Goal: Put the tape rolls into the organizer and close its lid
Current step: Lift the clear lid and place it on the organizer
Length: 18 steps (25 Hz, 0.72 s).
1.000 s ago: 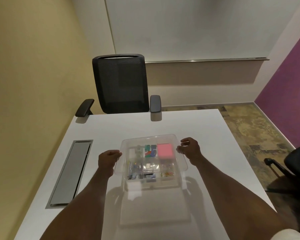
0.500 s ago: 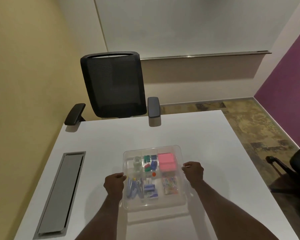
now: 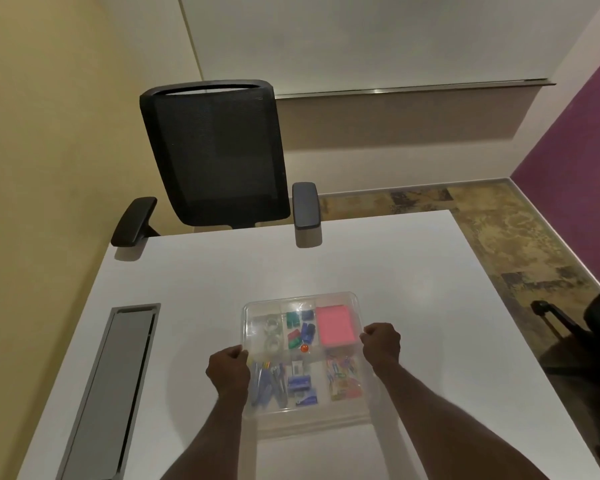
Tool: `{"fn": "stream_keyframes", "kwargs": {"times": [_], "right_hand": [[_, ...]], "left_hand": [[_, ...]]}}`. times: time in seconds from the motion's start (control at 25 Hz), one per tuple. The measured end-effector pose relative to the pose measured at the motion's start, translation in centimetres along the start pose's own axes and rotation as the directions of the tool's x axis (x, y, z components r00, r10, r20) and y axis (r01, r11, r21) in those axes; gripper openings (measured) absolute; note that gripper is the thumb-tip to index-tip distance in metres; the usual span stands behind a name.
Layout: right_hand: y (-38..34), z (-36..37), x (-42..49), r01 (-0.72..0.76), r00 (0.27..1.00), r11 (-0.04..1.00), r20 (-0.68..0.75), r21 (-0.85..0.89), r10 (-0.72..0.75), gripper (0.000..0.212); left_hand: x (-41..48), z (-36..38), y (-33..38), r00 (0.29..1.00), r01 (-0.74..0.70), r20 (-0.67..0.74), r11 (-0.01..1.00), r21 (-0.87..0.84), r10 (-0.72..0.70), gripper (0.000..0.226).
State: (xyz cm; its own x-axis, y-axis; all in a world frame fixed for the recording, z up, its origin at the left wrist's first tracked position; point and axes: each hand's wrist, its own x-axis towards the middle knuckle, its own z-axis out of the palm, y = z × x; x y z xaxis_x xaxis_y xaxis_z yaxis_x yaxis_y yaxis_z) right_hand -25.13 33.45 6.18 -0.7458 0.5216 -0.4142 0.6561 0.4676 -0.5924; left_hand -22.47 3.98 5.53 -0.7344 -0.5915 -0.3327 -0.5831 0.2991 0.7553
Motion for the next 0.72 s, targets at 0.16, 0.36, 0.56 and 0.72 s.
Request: {"fn": "stream_keyframes", "kwargs": {"times": [0.16,0.36,0.56,0.72], "right_hand": [[-0.3,0.4,-0.3,0.013,1.000,1.000,-0.008,-0.012,-0.013,0.019],[-0.5,0.2,-0.3,0.018,1.000,1.000,-0.010,-0.019,-0.019,0.020],[-0.8,0.2,-0.1,0.008,1.000,0.999,-0.002,-0.041,-0.008,0.023],[-1.3,0.4,-0.4,0.001,1.000,0.996,0.006,-0.084,-0.001,0.022]], "left_hand": [[0.2,-0.1,-0.3,1.000,0.026,0.002,1.000,0.003,-0.026,0.017],[0.8,0.2,-1.4,1.000,0.027,0.009,0.999,0.025,-0.027,0.021],[1.3,0.4,-1.9,0.999,0.036,0.032,0.999,0.033,-0.037,0.019],[1.1,0.5,-2.0,0.999,0.022,0.031,0.999,0.044,-0.023,0.020]]}}
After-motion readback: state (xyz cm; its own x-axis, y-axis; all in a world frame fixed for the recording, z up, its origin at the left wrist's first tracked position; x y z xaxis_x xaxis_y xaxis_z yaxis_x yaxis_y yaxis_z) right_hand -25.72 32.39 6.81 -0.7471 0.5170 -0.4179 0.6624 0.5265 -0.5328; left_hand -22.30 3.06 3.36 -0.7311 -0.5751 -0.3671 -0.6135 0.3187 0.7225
